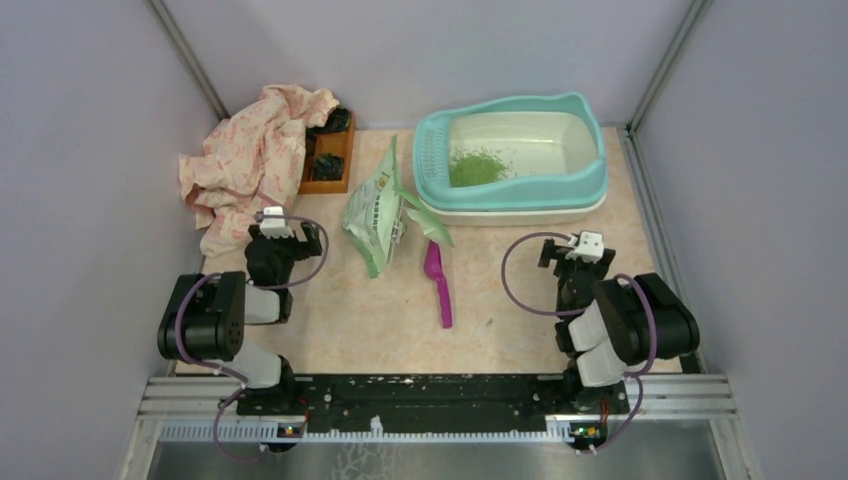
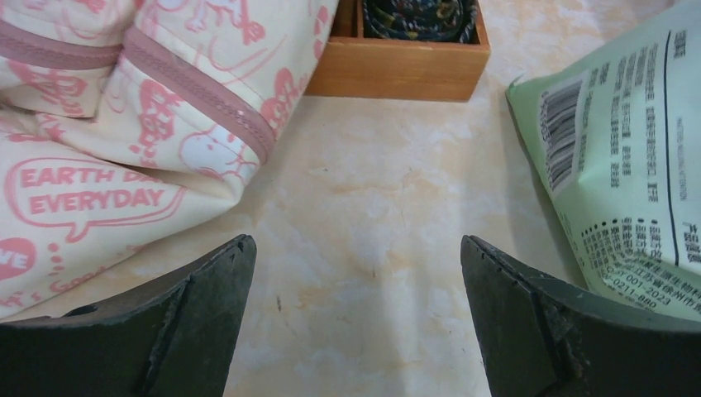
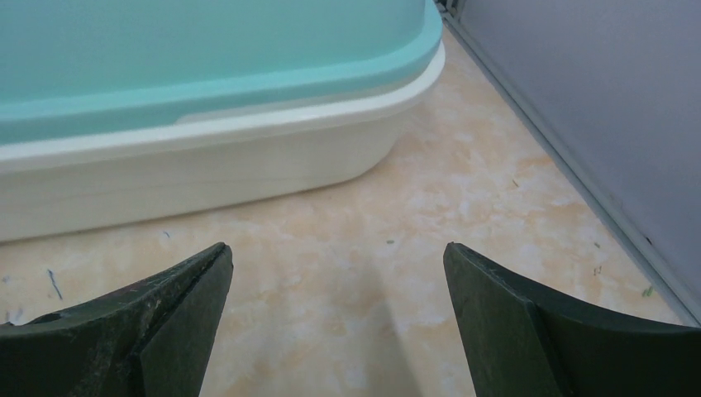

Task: Fill the litter box with clean litter
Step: Reset both arms

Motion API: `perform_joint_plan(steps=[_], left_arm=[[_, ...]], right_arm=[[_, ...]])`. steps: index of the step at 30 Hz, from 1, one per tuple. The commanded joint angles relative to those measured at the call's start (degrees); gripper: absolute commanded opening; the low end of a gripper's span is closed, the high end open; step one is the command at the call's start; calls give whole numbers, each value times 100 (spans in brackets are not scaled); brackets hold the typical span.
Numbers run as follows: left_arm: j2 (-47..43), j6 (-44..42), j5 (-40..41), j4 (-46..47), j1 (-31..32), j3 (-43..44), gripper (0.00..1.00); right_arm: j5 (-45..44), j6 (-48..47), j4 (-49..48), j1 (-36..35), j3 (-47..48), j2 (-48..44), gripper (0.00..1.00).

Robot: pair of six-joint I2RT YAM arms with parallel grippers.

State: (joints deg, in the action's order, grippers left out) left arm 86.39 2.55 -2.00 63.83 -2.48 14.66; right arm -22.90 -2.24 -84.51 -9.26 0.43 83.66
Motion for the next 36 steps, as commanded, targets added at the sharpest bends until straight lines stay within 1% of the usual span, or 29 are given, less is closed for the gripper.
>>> perform_joint_plan(steps=[1, 4, 6, 16, 19, 33, 36], left_arm=[[419, -418, -354, 763, 122, 3, 99], [360, -434, -345, 433, 153, 96, 99], [390, -482, -239, 451, 203, 114, 99], [362, -509, -305, 483, 225, 45, 99], [498, -554, -283, 730, 226, 34, 99], [431, -579, -326, 771, 224, -35, 99], [429, -571, -326, 771, 227, -35, 99]], right_arm=[[-29, -222, -1172, -36, -99, 391, 98], [127, -233, -420, -37, 225, 212, 98], [205, -252, -258, -33, 273, 176, 98], [196, -262, -303, -32, 265, 185, 98], [207, -259, -309, -33, 257, 182, 98], [207, -259, -279, -32, 274, 185, 98], [240, -252, -2, -30, 389, 162, 98]])
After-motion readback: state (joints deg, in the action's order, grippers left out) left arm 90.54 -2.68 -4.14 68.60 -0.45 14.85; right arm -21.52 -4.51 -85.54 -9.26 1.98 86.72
